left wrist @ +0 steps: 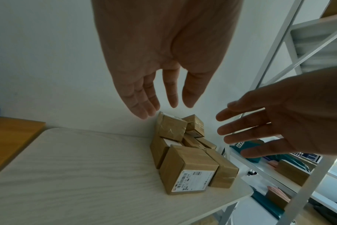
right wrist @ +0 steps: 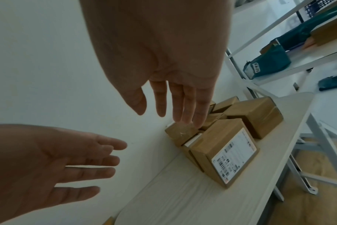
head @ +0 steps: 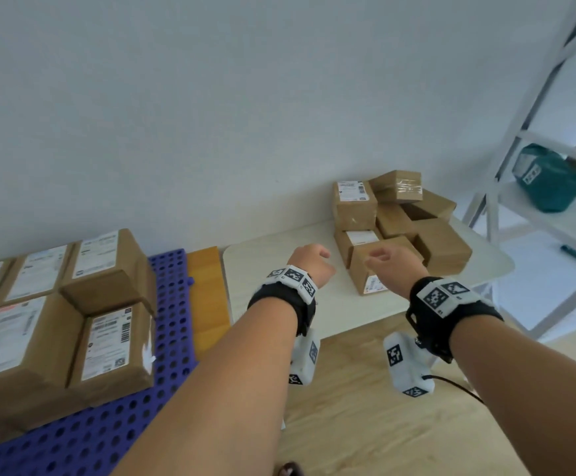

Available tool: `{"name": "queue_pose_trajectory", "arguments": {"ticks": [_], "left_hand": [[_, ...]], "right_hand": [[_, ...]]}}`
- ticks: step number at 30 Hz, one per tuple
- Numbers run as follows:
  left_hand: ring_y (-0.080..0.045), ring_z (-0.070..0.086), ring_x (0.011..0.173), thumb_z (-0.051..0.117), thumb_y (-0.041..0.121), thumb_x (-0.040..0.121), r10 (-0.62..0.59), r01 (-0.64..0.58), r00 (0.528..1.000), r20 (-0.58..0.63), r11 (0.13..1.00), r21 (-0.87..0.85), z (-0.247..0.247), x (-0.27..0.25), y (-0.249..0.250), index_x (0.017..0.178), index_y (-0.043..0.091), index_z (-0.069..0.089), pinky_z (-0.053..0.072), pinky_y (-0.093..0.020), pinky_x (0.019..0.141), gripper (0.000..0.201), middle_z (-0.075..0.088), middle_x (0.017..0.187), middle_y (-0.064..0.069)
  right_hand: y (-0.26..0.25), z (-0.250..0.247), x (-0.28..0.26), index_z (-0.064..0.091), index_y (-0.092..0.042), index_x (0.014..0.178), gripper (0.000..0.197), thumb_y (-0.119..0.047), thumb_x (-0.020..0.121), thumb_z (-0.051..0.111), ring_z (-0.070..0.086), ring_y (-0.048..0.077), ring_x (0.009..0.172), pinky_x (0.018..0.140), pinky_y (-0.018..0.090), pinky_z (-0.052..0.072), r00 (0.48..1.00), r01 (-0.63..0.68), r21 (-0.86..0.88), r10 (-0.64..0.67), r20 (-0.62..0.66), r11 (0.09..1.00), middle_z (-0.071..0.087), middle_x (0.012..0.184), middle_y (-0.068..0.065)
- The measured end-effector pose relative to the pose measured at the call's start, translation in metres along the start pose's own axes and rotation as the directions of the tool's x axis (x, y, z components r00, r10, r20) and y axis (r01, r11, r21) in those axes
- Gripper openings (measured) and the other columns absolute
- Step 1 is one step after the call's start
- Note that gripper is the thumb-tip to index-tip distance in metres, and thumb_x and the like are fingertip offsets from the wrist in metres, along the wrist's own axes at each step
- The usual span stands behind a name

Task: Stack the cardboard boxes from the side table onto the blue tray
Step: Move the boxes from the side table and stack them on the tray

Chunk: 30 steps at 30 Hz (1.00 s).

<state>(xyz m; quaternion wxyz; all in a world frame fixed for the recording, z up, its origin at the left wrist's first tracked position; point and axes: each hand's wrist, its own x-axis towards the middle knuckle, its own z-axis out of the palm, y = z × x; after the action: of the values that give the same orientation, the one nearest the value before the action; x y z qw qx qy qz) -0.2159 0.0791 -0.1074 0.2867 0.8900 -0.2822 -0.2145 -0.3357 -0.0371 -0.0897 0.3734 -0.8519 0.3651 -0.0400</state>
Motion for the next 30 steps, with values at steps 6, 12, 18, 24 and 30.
{"name": "queue_pose_trajectory", "arguments": {"ticks": [6, 12, 18, 24, 30], "left_hand": [[-0.027, 0.060, 0.115, 0.059, 0.015, 0.093, 0.015, -0.015, 0.999, 0.035, 1.000, -0.003, 0.026, 0.050, 0.023, 0.127, 0.015, 0.061, 0.046, -0.030, 0.093, 0.034, 0.057, 0.132, -0.008], [-0.026, 0.060, 0.114, 0.060, 0.015, 0.093, -0.014, 0.015, 0.997, 0.075, 1.000, -0.018, 0.051, 0.120, 0.033, 0.130, 0.016, 0.059, 0.049, -0.031, 0.092, 0.037, 0.059, 0.130, -0.007], [-0.026, 0.058, 0.121, 0.064, 0.013, 0.088, -0.075, 0.076, 0.988, 0.137, 0.997, 0.001, 0.069, 0.173, 0.030, 0.136, 0.016, 0.053, 0.049, -0.032, 0.099, 0.049, 0.054, 0.139, -0.009], [-0.026, 0.059, 0.119, 0.076, 0.020, 0.082, -0.136, 0.137, 0.964, 0.229, 0.990, 0.011, 0.085, 0.186, 0.023, 0.140, 0.014, 0.047, 0.046, -0.027, 0.087, 0.065, 0.055, 0.136, -0.008], [-0.022, 0.059, 0.116, 0.078, 0.023, 0.081, -0.181, 0.190, 0.950, 0.254, 0.982, -0.012, 0.088, 0.185, 0.020, 0.133, 0.016, 0.051, 0.046, -0.027, 0.088, 0.059, 0.059, 0.129, -0.004]], "right_hand": [[0.029, -0.011, 0.050, 0.056, -0.015, 0.131, 0.037, -0.026, 0.096, 0.055, 0.056, 0.018, 0.102, 0.084, 0.029, 0.044, 0.999, -0.041, 0.022, 0.041, 0.007, 0.999, 0.061, 0.126, 0.007], [0.053, -0.019, 0.121, 0.050, -0.021, 0.136, 0.049, -0.026, 0.089, 0.066, 0.057, 0.019, 0.116, 0.084, 0.026, 0.044, 0.998, -0.029, -0.158, 0.038, 0.057, 0.987, 0.056, 0.135, 0.003], [0.065, -0.012, 0.178, 0.052, -0.025, 0.128, 0.054, -0.031, 0.078, 0.074, 0.053, 0.022, 0.121, 0.095, 0.030, 0.046, 0.970, 0.137, -0.478, -0.020, 0.243, 0.868, 0.055, 0.124, -0.002], [0.085, -0.003, 0.206, 0.017, -0.024, 0.153, 0.111, -0.047, 0.065, 0.082, 0.016, 0.026, 0.147, 0.120, 0.048, 0.019, 0.894, 0.375, -0.652, -0.071, 0.442, 0.659, 0.025, 0.157, -0.001], [0.098, 0.002, 0.209, 0.011, -0.025, 0.154, 0.110, -0.035, 0.071, 0.082, 0.010, 0.022, 0.149, 0.120, 0.048, 0.021, 0.870, 0.439, -0.652, -0.111, 0.480, 0.619, 0.010, 0.162, -0.003]]}}
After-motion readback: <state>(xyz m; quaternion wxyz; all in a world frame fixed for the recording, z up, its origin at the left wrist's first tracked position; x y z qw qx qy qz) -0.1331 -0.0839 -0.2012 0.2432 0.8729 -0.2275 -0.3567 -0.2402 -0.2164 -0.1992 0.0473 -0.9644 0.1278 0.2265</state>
